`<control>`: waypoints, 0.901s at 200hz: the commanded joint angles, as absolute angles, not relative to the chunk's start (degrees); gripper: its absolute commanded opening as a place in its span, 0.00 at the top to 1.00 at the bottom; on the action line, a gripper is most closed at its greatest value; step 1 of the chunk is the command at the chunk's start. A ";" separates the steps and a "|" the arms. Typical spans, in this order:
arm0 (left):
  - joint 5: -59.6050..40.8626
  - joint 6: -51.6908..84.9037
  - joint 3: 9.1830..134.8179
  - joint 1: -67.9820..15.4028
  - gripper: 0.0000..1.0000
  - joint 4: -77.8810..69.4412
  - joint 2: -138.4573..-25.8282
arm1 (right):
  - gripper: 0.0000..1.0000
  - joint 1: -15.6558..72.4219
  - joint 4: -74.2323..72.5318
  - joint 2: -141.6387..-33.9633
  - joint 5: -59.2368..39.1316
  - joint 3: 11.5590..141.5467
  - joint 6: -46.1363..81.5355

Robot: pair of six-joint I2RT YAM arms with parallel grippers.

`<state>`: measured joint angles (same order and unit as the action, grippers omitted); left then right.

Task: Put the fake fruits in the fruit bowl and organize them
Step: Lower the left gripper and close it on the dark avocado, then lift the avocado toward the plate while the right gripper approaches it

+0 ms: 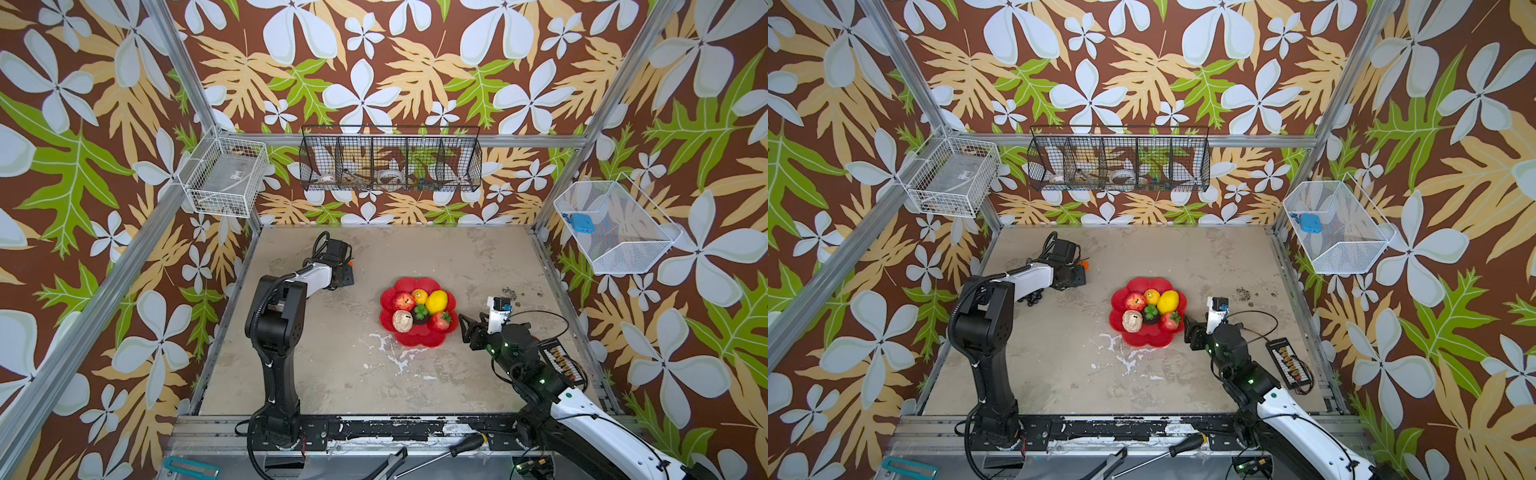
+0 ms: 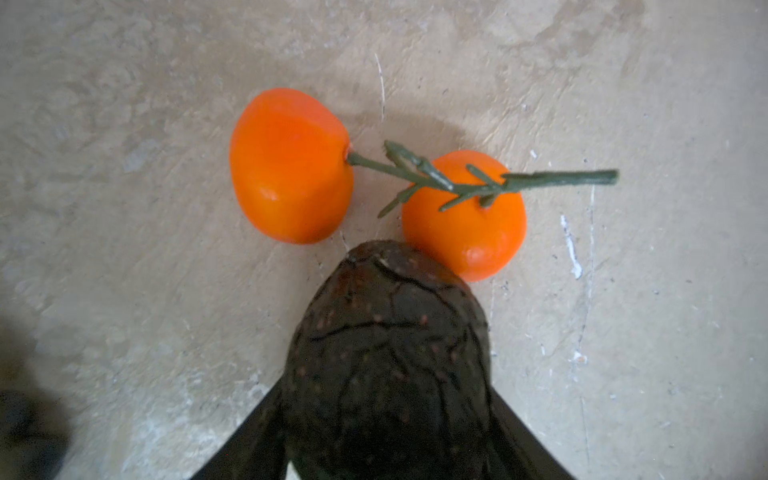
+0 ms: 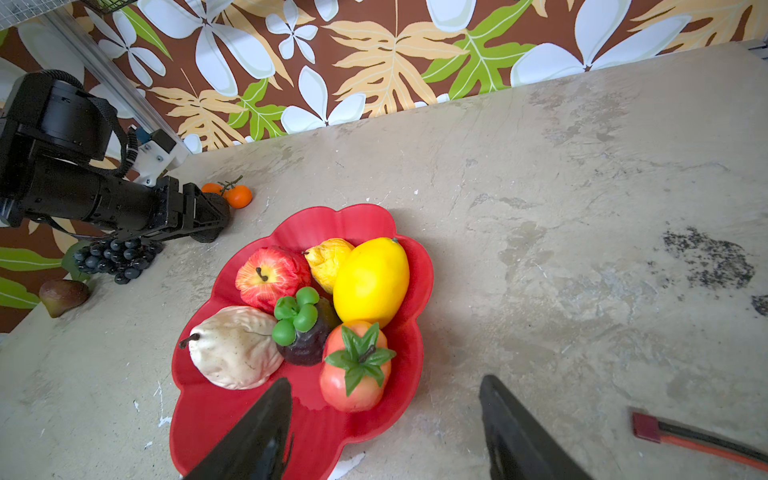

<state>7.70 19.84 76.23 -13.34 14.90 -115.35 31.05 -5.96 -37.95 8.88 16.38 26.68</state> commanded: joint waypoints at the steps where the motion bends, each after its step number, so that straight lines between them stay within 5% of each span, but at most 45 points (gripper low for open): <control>1: 9.29 20.46 75.11 -13.87 0.38 13.17 -113.88 | 0.29 31.04 -7.15 -38.23 8.70 16.26 26.54; 98: 12.18 21.47 70.27 -16.84 0.50 10.55 -107.81 | 0.29 31.03 -7.31 -39.29 8.78 16.39 26.63; 180: 16.88 18.42 56.14 -36.75 0.50 1.29 -83.79 | 0.29 31.03 -0.76 -41.66 0.52 23.50 29.70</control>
